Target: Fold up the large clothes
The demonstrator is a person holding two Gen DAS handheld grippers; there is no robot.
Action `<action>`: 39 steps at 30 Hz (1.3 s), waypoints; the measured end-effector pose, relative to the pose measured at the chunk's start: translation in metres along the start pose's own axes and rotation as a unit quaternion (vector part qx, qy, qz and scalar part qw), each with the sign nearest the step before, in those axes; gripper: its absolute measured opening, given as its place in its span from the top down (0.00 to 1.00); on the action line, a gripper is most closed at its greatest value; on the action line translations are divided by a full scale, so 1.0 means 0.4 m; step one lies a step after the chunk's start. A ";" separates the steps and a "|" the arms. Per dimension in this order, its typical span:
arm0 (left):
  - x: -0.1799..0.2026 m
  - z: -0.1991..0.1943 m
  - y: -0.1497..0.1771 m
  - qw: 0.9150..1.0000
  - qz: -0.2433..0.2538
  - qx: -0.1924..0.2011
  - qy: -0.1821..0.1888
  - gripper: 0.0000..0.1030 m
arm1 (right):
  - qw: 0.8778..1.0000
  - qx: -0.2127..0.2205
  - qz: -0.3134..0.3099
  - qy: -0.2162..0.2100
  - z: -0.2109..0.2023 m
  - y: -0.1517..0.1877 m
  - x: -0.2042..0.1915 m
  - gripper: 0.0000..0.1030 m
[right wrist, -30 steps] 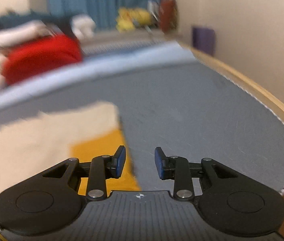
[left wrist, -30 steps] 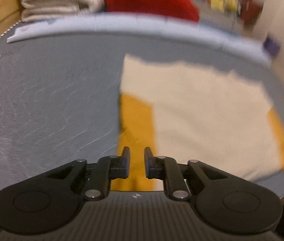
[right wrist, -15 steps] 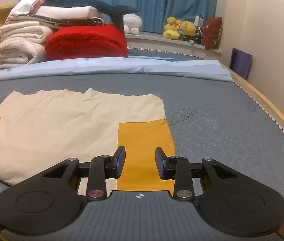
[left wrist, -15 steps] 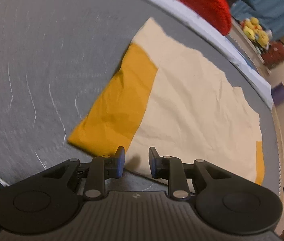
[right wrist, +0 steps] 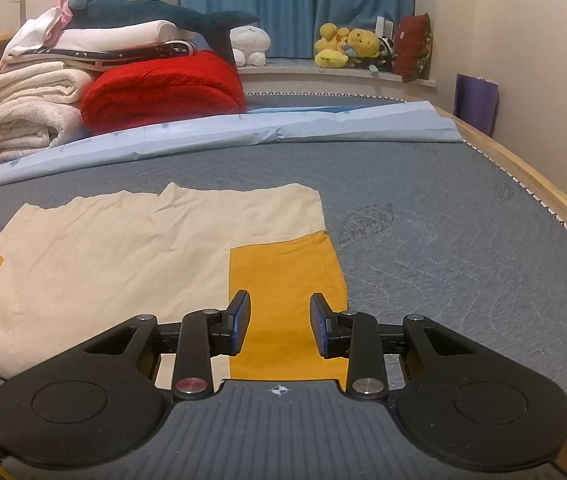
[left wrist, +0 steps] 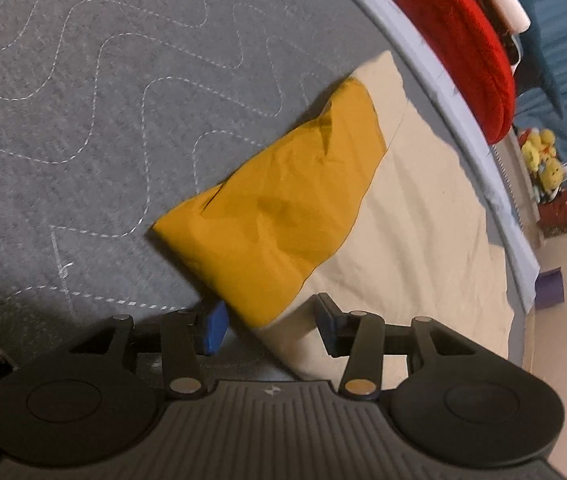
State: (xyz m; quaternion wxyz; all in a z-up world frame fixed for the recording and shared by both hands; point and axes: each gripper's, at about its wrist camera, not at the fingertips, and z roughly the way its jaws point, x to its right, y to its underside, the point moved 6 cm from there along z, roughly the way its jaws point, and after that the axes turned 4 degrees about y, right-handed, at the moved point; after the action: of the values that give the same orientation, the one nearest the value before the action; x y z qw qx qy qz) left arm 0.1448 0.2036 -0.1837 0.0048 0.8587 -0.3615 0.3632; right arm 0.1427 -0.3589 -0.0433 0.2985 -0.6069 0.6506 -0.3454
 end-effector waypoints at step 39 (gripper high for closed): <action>0.186 -0.257 -0.137 0.954 0.287 0.080 -0.021 0.94 | 0.942 -0.106 -0.173 -0.266 0.077 0.061 -0.660 0.75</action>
State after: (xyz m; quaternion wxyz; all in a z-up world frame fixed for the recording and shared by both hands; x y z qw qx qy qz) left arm 0.1509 0.2259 -0.0474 -0.1755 0.7238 -0.5625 0.3590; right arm 0.1759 -0.0982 -0.0894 0.3305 -0.8077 0.4657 -0.1468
